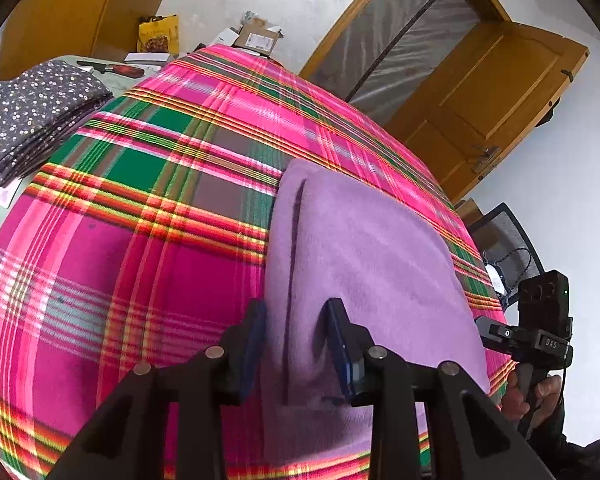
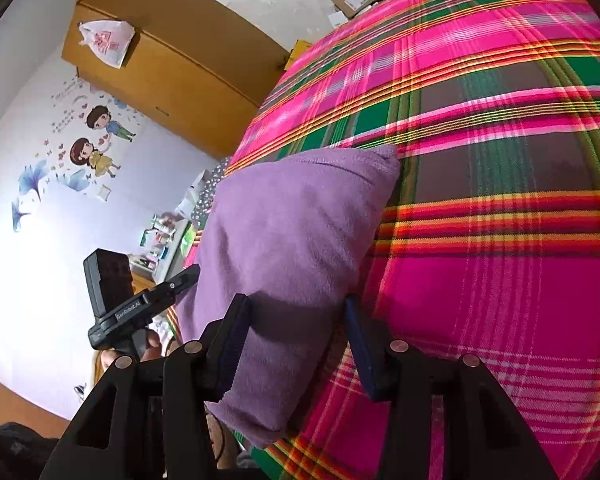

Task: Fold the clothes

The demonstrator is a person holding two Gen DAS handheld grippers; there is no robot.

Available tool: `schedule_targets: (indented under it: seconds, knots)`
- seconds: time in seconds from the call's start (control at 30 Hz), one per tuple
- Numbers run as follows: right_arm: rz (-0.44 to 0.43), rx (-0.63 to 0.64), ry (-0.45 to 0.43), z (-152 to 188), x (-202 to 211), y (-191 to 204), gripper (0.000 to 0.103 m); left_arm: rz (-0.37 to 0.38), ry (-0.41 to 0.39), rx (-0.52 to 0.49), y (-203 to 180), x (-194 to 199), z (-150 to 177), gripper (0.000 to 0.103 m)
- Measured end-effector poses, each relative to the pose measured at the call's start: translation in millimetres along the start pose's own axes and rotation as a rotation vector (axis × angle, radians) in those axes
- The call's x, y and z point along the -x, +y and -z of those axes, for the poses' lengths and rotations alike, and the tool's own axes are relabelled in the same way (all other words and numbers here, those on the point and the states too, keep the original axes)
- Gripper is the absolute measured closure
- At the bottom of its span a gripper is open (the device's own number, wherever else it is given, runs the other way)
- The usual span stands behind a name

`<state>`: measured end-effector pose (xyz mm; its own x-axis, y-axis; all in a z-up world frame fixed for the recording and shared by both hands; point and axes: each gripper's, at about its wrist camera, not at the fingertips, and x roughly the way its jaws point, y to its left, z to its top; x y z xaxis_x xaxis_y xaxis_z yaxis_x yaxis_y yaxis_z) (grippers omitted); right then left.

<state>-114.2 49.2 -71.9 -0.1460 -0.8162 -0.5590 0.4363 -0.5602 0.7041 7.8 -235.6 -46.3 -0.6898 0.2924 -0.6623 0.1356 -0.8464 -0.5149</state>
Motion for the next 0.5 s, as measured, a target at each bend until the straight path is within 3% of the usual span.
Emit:
schedule_targets:
  seconds: [0.33, 0.5]
  knots:
    - [-0.008, -0.012, 0.010, -5.0, -4.0, 1.4, 0.053, 0.045, -0.001, 0.056, 7.2, -2.0, -0.9, 0.070]
    - [-0.016, -0.015, 0.019, -5.4, -3.3, 0.7, 0.053, 0.060, -0.001, 0.069, 10.7, 1.3, 3.4, 0.078]
